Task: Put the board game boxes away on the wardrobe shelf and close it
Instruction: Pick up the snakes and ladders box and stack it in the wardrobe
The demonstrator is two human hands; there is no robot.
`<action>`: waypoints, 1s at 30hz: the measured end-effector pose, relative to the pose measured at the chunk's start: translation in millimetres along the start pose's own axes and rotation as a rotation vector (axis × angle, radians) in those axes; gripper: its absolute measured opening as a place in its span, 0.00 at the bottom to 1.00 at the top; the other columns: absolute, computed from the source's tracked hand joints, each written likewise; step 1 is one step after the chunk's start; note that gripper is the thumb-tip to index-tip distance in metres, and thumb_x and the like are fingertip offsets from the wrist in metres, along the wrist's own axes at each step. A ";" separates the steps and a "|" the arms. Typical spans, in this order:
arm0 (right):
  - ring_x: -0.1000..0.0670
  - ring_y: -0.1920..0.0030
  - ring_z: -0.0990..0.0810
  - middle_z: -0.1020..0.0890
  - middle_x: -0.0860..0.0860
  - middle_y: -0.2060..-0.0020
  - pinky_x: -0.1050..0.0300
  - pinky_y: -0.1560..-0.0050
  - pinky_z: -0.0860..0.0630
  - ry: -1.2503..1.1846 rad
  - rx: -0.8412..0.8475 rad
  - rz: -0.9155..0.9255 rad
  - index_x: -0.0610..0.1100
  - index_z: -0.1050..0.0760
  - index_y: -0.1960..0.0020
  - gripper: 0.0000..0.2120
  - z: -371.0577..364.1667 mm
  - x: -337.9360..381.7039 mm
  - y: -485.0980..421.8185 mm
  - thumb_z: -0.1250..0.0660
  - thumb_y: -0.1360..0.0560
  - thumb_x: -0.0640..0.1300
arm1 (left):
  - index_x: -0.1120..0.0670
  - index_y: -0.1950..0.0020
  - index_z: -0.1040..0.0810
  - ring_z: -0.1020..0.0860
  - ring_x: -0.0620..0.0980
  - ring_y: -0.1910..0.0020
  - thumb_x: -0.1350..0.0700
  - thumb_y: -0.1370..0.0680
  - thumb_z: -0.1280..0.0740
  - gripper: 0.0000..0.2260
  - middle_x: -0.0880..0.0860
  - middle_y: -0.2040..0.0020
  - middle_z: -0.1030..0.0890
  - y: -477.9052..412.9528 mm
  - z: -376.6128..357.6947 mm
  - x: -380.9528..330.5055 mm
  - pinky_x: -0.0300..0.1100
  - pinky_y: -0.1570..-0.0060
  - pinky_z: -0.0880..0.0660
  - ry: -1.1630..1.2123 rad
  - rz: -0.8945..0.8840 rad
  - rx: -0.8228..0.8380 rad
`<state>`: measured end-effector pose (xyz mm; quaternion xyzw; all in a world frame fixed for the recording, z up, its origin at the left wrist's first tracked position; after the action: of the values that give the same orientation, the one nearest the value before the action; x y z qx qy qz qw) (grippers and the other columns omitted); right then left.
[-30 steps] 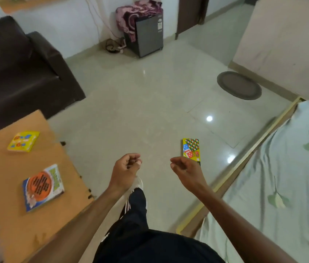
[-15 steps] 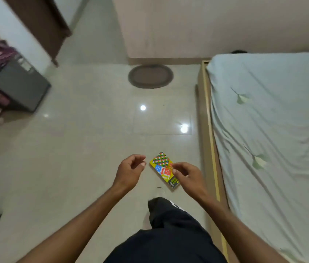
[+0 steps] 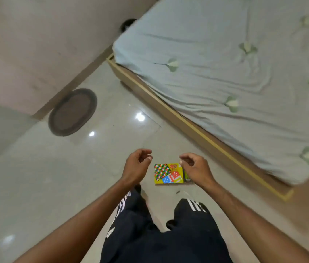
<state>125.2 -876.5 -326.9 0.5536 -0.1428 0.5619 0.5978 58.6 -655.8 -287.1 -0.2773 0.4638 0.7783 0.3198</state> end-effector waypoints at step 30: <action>0.44 0.39 0.26 0.26 0.45 0.43 0.46 0.37 0.26 -0.513 -0.928 -0.668 0.50 0.26 0.35 0.28 -361.7 -574.3 -208.2 0.27 0.33 0.39 | 0.54 0.36 0.30 0.29 0.65 0.41 0.59 0.30 0.38 0.22 0.60 0.40 0.31 -392.8 -368.8 468.4 0.56 0.39 0.29 -1.109 -0.258 0.817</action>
<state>-53.5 -823.0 -1011.8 0.3685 -0.3302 0.0734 0.8659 104.4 -731.3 -995.5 0.2503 0.4510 0.5241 0.6776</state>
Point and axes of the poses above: each hand's wrist, its own y-axis away from the middle knuckle, its own z-axis out of the back of the hand, x = y × z, the point moved 7 cm from there along -y, towards the middle knuckle
